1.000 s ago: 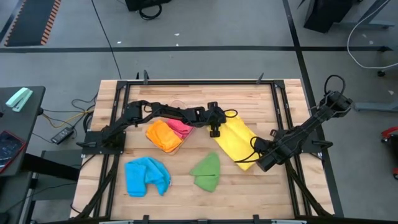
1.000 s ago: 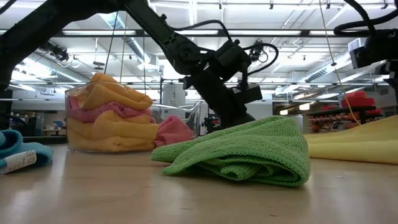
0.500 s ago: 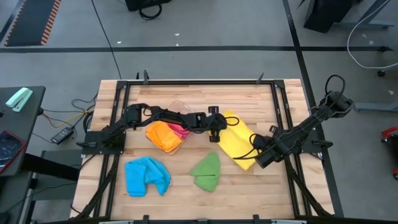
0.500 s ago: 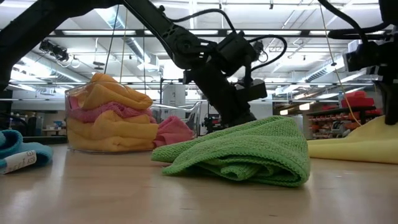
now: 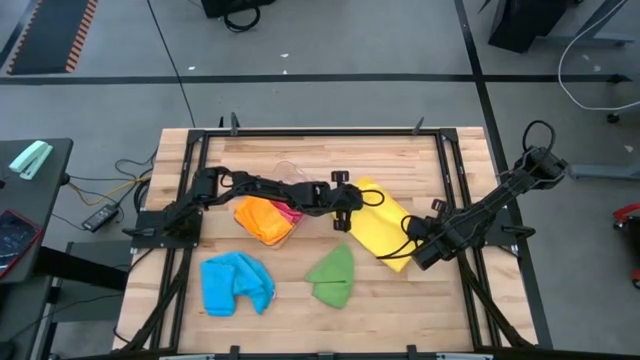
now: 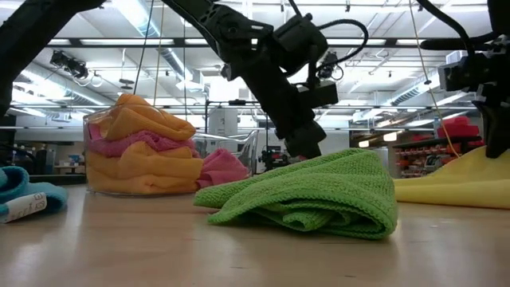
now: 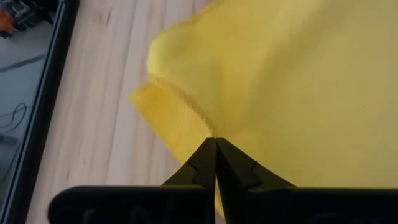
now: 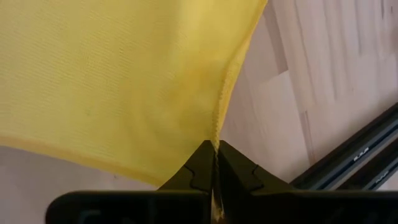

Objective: Fold microfiber towels
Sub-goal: Fold the yellow microfiber towel

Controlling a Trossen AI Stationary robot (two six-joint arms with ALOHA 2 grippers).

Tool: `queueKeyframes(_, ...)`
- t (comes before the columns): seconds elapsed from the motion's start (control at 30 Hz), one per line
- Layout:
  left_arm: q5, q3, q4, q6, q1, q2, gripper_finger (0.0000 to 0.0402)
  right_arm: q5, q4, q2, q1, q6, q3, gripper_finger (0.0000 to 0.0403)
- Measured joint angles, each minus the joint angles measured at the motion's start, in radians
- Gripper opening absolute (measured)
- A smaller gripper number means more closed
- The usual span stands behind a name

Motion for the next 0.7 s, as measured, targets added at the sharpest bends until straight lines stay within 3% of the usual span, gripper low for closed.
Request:
queueKeyframes(0.4,0.0,0.0,-0.061,-0.03,0.016,0.0,0.0013,-0.003,0.002,0.0,0.0,-0.036,0.0,0.0039)
queueKeyframes(0.7,-0.001,0.0,-0.076,-0.017,-0.004,-0.034,0.0036,-0.037,-0.102,0.0,0.0,-0.003,0.024,0.0142)
